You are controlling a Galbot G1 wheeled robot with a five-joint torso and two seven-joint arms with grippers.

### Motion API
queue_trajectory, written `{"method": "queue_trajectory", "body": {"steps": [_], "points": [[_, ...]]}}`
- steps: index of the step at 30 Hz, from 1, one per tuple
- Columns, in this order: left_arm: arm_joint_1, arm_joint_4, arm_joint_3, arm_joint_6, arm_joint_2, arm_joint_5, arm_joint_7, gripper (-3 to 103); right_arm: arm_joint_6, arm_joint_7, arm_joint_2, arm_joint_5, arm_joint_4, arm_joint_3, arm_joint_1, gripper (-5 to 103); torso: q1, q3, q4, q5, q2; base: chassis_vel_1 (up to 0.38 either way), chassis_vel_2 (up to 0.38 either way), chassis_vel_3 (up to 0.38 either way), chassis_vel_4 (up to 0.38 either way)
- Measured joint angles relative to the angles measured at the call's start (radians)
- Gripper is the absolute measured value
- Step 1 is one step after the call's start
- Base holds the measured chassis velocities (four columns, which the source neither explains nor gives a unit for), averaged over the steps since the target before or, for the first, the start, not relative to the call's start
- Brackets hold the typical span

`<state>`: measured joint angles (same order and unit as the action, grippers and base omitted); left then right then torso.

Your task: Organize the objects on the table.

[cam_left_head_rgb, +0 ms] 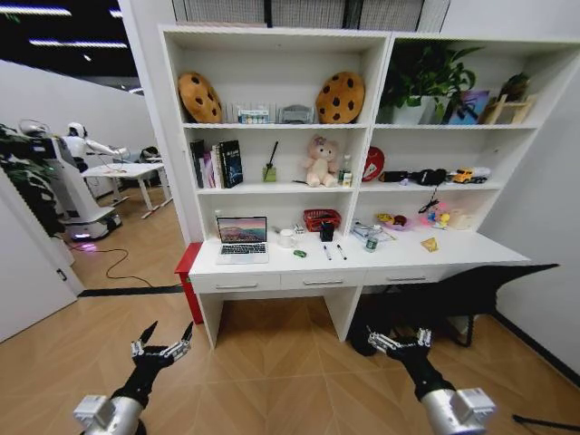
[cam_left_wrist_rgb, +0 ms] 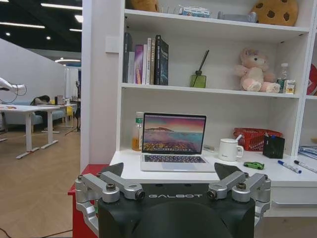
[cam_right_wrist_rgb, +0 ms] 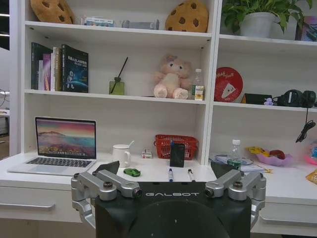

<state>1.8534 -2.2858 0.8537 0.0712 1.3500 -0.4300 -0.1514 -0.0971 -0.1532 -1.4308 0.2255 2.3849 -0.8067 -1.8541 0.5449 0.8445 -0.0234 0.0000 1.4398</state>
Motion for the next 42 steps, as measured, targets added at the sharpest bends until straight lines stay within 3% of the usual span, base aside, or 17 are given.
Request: {"method": "queue_trajectory", "body": {"steps": [18, 26, 42], "points": [[-0.021, 0.006, -0.016, 0.022, 0.021, 0.051, 0.014, 100, -0.003, -0.009, 0.006, -0.034, -0.018, 0.013, 0.013, 100, -0.001, 0.000, 0.0001, -0.0001, 0.000, 0.044, -0.042, -0.040, 0.041], [-0.021, 0.011, -0.012, 0.023, 0.020, 0.062, -0.012, 100, 0.007, -0.009, 0.005, -0.036, -0.026, 0.004, 0.004, 100, 0.000, 0.000, 0.0000, -0.0001, 0.000, 0.003, -0.005, -0.011, 0.007], [-0.028, 0.026, -0.017, -0.017, 0.020, 0.092, -0.005, 100, 0.005, -0.008, -0.003, -0.036, -0.026, 0.006, 0.006, 100, 0.000, 0.000, -0.0001, -0.0001, 0.000, 0.002, 0.005, 0.006, 0.003]]}}
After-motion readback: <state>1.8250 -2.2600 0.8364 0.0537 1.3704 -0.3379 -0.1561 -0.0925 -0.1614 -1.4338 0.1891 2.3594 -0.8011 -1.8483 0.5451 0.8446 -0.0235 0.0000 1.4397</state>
